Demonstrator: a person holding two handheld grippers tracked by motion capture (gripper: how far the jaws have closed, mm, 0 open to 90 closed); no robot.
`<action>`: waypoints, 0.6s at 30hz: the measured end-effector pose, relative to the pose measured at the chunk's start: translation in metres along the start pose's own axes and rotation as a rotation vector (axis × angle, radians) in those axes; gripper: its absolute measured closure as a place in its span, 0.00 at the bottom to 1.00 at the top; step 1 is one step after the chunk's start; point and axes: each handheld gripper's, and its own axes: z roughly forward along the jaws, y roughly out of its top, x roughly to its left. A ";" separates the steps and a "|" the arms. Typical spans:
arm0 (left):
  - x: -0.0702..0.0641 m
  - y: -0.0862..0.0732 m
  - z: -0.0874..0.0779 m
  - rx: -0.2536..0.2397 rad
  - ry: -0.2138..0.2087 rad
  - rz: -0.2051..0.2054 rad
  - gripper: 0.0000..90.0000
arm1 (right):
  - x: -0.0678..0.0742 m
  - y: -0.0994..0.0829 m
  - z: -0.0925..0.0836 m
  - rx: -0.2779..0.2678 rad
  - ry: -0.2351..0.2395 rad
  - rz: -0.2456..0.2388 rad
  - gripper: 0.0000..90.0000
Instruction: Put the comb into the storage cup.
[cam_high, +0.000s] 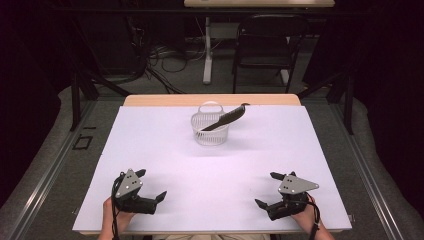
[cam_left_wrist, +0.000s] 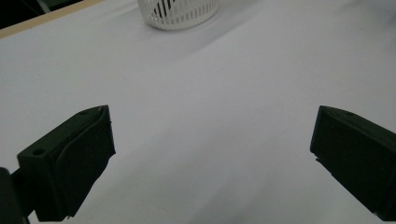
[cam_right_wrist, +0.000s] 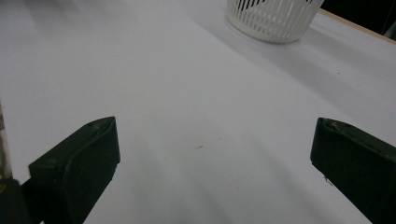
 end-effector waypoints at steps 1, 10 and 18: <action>-0.001 -0.001 0.000 0.005 -0.003 0.002 0.00 | 0.000 0.000 0.000 0.001 0.001 0.000 0.01; -0.002 -0.005 -0.003 0.025 -0.014 -0.008 0.00 | -0.001 0.000 0.001 0.001 -0.001 0.004 0.01; -0.001 -0.005 -0.001 0.032 -0.017 -0.002 0.00 | -0.001 -0.001 0.002 0.010 0.001 0.005 0.01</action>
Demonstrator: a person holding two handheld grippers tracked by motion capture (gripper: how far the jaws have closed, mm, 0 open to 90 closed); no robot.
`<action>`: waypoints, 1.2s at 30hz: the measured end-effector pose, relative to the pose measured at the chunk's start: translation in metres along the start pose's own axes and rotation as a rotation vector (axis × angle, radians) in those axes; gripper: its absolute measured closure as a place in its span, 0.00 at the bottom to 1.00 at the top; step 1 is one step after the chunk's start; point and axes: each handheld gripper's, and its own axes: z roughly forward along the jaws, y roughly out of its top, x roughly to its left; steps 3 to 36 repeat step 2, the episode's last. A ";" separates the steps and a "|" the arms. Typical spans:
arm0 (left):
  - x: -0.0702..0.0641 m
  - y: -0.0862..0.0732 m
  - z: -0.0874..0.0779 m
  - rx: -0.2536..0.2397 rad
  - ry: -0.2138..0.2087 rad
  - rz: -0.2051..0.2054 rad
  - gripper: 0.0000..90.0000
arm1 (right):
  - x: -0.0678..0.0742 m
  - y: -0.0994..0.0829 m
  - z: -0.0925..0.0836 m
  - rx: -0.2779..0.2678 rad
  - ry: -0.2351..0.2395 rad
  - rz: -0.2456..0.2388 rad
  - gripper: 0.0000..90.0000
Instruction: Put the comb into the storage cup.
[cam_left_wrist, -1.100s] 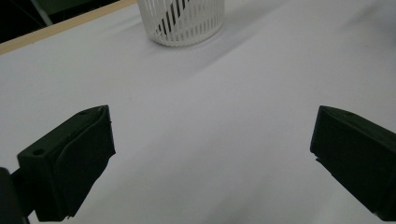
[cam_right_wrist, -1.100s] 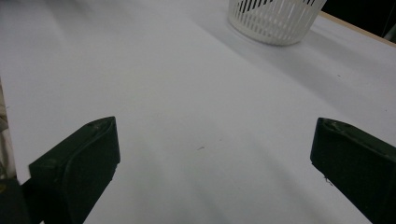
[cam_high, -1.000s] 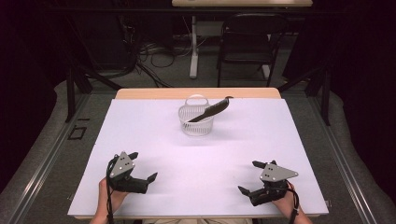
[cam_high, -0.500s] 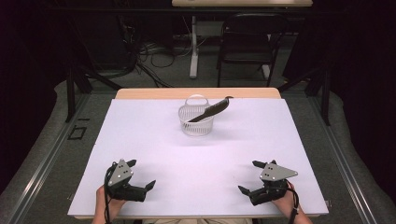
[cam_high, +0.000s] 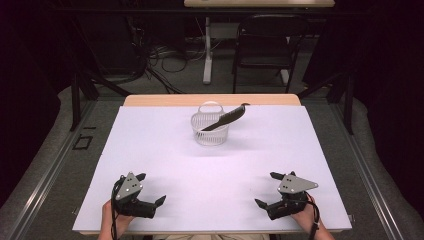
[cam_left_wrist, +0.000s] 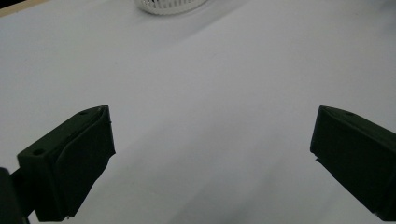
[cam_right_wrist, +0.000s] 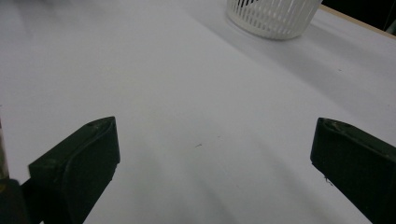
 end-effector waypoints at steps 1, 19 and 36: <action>0.000 0.000 0.000 0.002 0.000 -0.002 0.00 | 0.000 0.000 0.000 0.000 0.000 0.000 0.01; 0.000 0.000 0.000 0.003 -0.002 -0.002 0.00 | 0.000 0.000 0.000 -0.002 0.001 0.001 0.01; 0.000 0.000 0.000 0.003 -0.002 -0.002 0.00 | 0.000 0.000 0.000 -0.002 0.001 0.001 0.01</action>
